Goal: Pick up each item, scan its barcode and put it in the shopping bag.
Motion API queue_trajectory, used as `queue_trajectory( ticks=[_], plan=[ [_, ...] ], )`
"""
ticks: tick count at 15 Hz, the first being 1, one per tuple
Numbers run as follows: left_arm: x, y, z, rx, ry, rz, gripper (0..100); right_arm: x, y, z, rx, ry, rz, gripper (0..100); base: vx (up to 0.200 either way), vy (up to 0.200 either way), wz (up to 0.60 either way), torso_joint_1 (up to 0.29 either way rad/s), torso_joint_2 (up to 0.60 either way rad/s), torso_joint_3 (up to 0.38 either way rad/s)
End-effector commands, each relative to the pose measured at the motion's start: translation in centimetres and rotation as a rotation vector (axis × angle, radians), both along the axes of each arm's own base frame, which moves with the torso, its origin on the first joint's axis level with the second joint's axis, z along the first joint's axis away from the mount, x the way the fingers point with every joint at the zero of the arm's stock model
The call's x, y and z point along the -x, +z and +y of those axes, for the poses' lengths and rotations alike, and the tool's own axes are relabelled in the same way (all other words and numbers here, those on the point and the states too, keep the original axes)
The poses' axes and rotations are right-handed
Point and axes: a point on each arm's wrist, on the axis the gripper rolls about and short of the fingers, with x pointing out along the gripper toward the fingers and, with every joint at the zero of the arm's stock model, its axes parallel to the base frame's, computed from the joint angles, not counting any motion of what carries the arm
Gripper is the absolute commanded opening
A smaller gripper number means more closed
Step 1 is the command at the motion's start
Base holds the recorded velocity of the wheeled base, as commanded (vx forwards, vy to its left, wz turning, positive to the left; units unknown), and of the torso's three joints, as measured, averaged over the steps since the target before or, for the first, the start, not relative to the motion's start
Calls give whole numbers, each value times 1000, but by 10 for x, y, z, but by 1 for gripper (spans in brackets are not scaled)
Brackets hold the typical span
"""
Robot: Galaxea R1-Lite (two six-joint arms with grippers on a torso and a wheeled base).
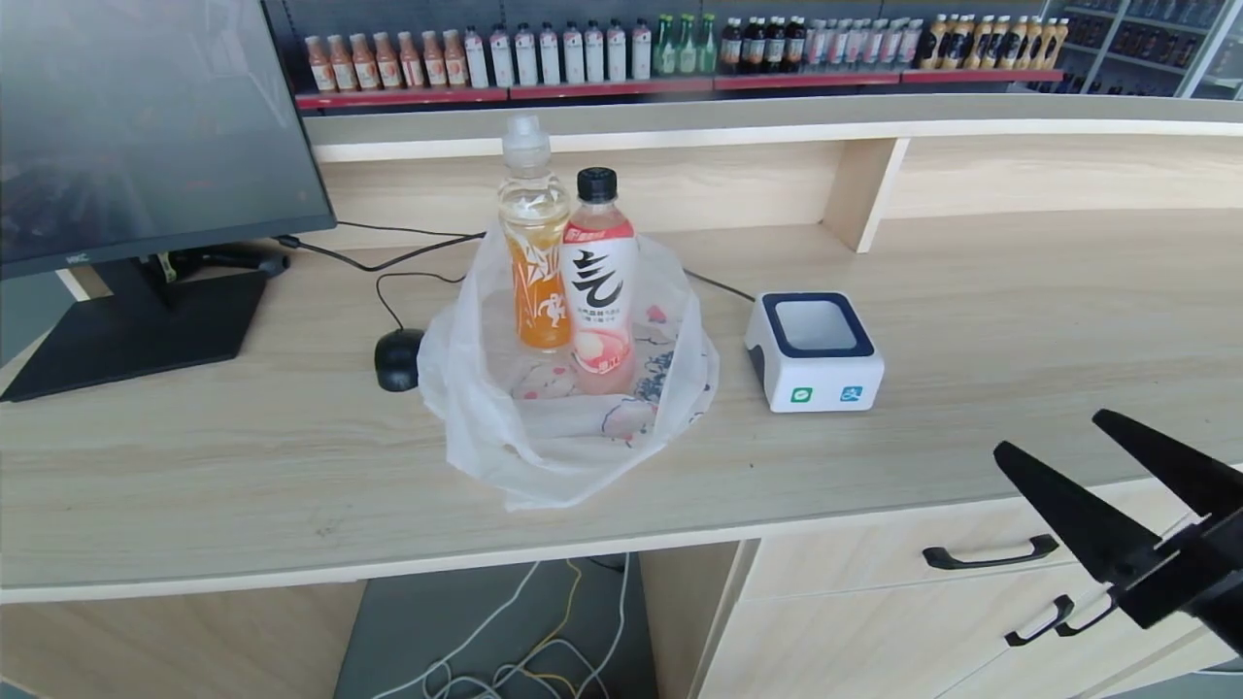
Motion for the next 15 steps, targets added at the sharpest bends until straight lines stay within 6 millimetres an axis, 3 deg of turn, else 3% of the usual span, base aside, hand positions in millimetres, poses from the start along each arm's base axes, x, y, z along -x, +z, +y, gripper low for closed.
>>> queue_trajectory(
  ticks=[1,2,4,5,6,8,12,14,15],
  plan=[
    [0,0,0,0,0,0,100,26,-12,-15,-28,-1,36,100,0,0,0,0,0,0],
    [0,0,0,0,0,0,100,31,-20,-18,-15,0,117,100,0,0,0,0,0,0],
    [0,0,0,0,0,0,100,60,-45,-32,86,18,283,100,0,0,0,0,0,0],
    [0,0,0,0,0,0,100,68,-51,-35,114,48,301,100,0,0,0,0,0,0],
    [0,0,0,2,0,-2,100,91,-69,-46,175,95,345,100,0,0,0,0,0,0],
    [0,0,0,2,2,-2,100,116,-93,-61,246,141,351,100,0,0,0,0,0,0],
    [0,0,0,2,2,0,100,117,-92,-61,262,130,316,100,0,0,0,0,0,0],
    [0,0,0,2,0,-2,100,115,-92,-59,254,9,358,100,0,0,0,0,0,0],
    [0,0,0,2,2,-2,100,115,-92,-59,228,-145,386,100,0,0,0,0,0,0]
  ],
)
